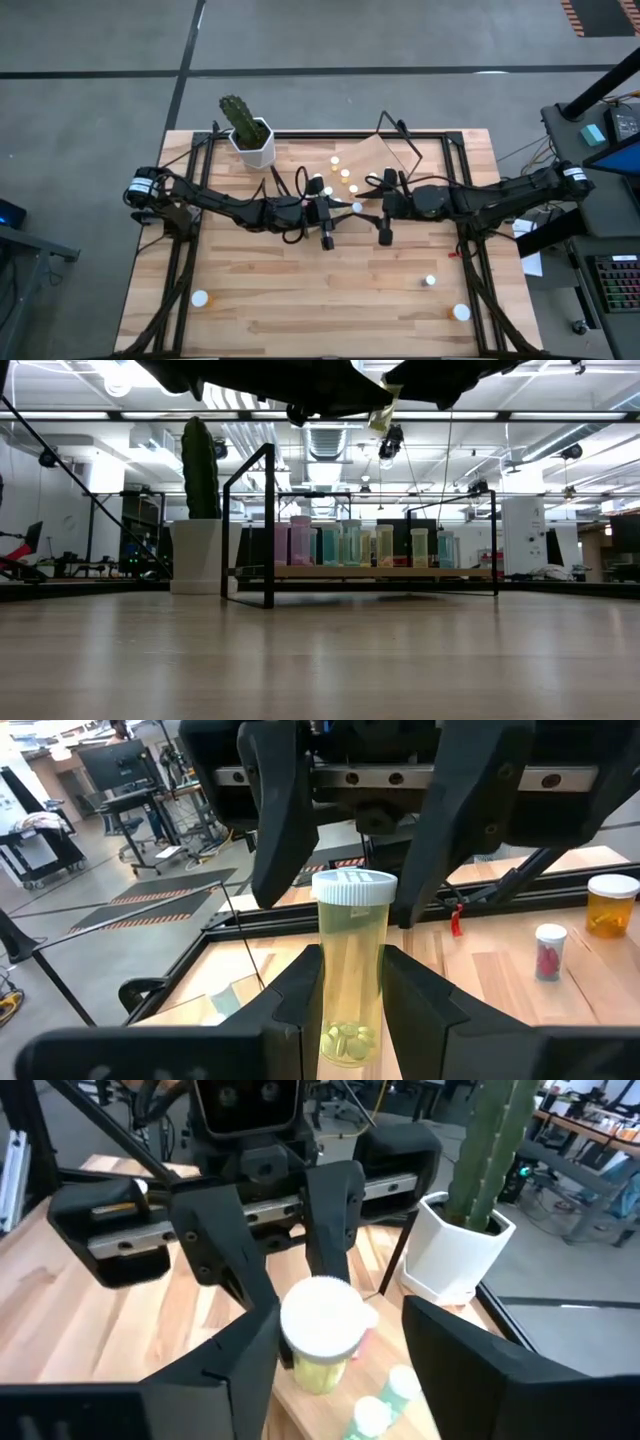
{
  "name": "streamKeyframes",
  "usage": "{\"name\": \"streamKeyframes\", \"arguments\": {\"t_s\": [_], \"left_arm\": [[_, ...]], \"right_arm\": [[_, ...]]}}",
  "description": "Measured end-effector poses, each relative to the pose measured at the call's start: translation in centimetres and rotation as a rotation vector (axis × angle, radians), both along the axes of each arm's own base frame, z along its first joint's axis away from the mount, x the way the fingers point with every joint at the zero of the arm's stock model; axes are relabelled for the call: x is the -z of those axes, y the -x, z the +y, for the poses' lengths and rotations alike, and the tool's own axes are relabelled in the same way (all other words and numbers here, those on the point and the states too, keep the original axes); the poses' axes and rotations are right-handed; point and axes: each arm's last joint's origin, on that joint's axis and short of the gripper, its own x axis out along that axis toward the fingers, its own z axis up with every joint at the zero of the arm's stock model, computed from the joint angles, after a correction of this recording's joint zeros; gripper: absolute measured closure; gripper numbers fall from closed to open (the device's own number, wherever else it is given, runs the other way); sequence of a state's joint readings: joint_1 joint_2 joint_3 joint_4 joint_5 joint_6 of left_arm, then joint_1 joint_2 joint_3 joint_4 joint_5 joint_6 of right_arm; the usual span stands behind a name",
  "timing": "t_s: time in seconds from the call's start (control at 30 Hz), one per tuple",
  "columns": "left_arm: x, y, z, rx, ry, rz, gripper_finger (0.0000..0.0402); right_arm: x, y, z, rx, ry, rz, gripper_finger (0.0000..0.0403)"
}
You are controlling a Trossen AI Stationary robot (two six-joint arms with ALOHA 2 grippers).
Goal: Pick and place medicine bottles onto shelf by color
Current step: Put the yellow pill bottle on the shelf aligned with the other yellow pill bottle
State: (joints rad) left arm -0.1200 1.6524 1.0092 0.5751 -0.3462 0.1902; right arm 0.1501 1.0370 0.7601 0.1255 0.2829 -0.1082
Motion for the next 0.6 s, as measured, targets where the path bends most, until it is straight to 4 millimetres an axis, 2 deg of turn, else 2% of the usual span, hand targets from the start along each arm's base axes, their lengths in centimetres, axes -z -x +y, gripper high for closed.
{"name": "streamKeyframes", "arguments": {"t_s": [0.33, 0.43, 0.6], "left_arm": [[-0.03, 0.00, 0.01, -0.003, 0.001, -0.004, 0.0330], [-0.03, 0.00, 0.01, -0.003, 0.024, -0.009, 0.0315], [0.00, 0.00, -0.02, -0.001, 0.026, -0.006, 0.0268]], "right_arm": [[0.02, -0.01, 0.02, -0.006, 0.018, 0.003, 0.0294], [0.02, -0.01, 0.02, -0.007, 0.014, 0.003, 0.0299], [-0.06, -0.03, 0.01, 0.000, -0.009, -0.008, 0.0284]]}}
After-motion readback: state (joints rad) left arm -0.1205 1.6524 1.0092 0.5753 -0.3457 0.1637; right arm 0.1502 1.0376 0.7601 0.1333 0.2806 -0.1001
